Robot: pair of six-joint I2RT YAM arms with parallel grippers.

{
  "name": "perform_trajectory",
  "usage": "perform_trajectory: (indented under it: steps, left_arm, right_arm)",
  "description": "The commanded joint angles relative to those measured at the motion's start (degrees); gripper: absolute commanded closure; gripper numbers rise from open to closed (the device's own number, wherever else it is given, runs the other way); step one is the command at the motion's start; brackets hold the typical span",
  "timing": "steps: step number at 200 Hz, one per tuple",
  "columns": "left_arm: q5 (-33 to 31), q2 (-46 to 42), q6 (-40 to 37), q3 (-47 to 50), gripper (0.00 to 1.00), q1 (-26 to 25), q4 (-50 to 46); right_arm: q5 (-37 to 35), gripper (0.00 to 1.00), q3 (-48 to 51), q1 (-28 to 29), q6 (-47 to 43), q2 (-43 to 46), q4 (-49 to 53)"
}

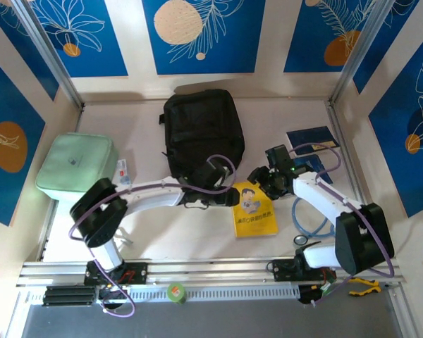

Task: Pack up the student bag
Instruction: Pick up the book at the center of the table.

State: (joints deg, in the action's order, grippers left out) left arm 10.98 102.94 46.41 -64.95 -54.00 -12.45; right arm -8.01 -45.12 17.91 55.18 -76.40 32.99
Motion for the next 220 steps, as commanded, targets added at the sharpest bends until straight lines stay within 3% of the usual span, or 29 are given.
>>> perform_trajectory:
  steps: [1,54,115,167,220]
  left_arm:
    - [0.5,2.3,-0.9,-3.6,0.35,-0.3,-3.9]
    - [0.3,6.4,-1.1,-4.8,0.43,-0.1,-4.2]
    - [1.6,8.3,-1.8,-5.3,0.58,0.0,-4.0]
    - [3.7,8.8,-2.2,-5.0,0.59,0.1,-3.3]
    - [11.0,7.5,-4.1,-4.4,0.59,0.2,1.8]
  right_arm:
    - [-3.4,0.36,1.4,-0.4,-5.4,0.4,8.0]
    - [-2.9,0.32,5.2,0.7,-4.7,-0.3,8.6]
    - [5.8,0.44,8.5,3.8,0.6,0.5,5.1]
    - [10.5,0.52,11.9,3.8,3.2,2.5,0.1]
    - [10.6,0.56,12.4,2.7,2.9,-0.3,-1.4]
